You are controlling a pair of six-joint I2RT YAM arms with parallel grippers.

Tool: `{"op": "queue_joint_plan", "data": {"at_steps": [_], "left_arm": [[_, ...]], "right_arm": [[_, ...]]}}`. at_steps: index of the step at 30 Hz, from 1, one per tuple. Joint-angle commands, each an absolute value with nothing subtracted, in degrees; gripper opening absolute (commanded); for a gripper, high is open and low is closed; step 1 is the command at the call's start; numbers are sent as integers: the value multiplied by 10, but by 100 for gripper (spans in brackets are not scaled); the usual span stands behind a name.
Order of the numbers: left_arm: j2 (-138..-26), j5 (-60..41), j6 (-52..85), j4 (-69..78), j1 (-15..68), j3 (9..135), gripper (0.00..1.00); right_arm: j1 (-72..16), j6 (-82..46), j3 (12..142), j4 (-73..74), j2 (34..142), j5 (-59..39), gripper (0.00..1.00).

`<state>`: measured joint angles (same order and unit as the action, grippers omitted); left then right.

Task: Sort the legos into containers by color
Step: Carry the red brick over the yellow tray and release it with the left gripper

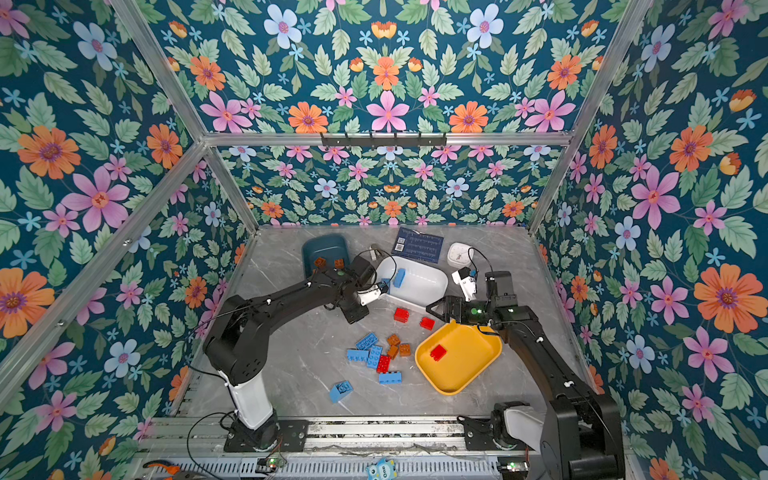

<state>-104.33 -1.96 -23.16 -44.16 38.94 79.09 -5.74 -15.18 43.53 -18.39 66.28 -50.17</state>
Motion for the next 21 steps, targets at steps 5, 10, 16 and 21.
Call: {"op": "queue_joint_plan", "data": {"at_steps": [5,10,16,21], "left_arm": [[-1012,-159,-99,-397,447,834,5],[-985,-223,15,-289,500,811,5],[-967,-224,130,-154,566,744,4],[-986,-200,197,-92,606,711,5]], "right_arm": [[-32,-140,451,-217,650,-482,99],[0,-134,453,-236,640,-486,99],[6,-131,456,-246,635,-479,99],[6,-131,454,-243,630,-475,99]]}}
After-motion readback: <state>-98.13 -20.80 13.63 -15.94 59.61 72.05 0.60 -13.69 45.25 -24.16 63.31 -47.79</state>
